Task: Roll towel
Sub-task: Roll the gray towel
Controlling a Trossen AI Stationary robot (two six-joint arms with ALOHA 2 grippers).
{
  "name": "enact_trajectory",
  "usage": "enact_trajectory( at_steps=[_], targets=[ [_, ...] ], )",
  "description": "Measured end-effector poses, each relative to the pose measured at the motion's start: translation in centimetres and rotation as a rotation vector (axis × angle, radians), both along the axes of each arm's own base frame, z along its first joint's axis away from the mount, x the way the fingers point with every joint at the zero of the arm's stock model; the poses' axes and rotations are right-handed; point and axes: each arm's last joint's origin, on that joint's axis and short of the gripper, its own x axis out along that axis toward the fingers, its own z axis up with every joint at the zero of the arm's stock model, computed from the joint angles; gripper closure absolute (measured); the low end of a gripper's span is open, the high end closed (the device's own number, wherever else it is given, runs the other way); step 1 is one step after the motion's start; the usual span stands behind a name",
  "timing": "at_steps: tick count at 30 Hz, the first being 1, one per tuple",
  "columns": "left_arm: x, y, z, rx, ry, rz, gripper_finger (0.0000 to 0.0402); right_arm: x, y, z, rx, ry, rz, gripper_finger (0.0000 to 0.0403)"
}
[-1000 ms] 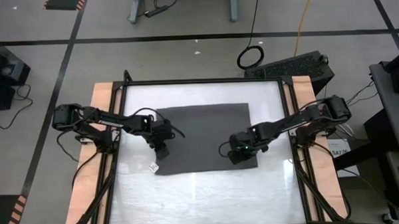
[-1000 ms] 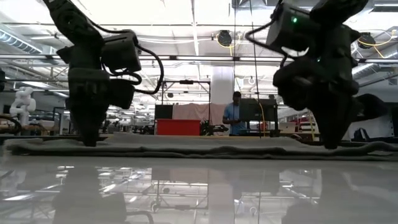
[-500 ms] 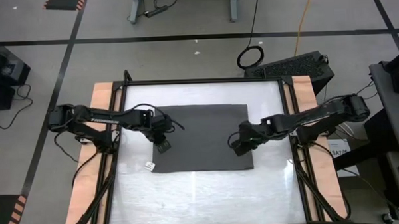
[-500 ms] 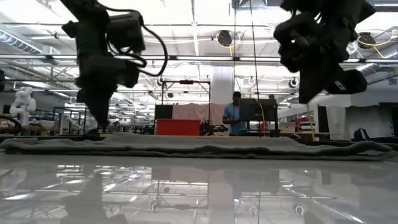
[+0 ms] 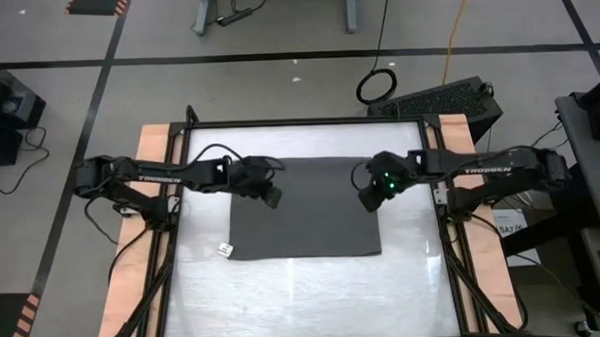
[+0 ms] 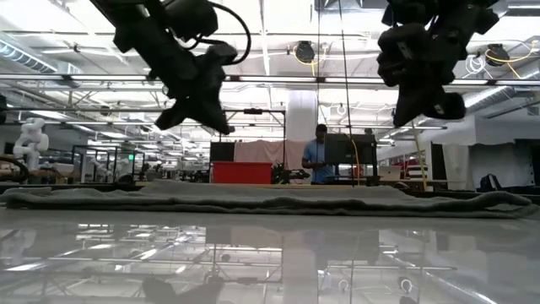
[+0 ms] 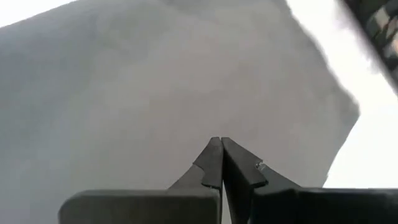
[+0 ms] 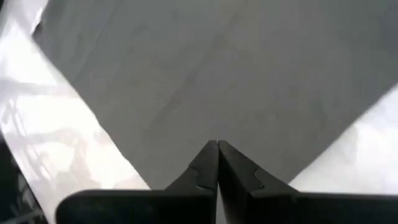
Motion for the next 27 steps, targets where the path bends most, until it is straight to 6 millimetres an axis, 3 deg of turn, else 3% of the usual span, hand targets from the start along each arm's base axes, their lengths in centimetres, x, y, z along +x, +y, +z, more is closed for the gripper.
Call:
enact_trajectory(
  at_steps=[9,16,27],
  targets=[
    [0.7,0.2,-0.1,-0.124,-0.076,0.171,0.0395,-0.4,-1.9,0.0,-0.114,-0.018,0.171,0.0403],
    [0.8,-0.1,-0.1,-0.172,-0.087,0.21,0.0395,-0.5,-2.4,0.1,-0.157,-0.046,0.308,0.0403],
    [0.6,-0.2,-0.3,-0.213,-0.063,0.239,0.0395,-0.6,-2.4,0.0,-0.085,-0.03,0.219,0.0403]
  ],
)
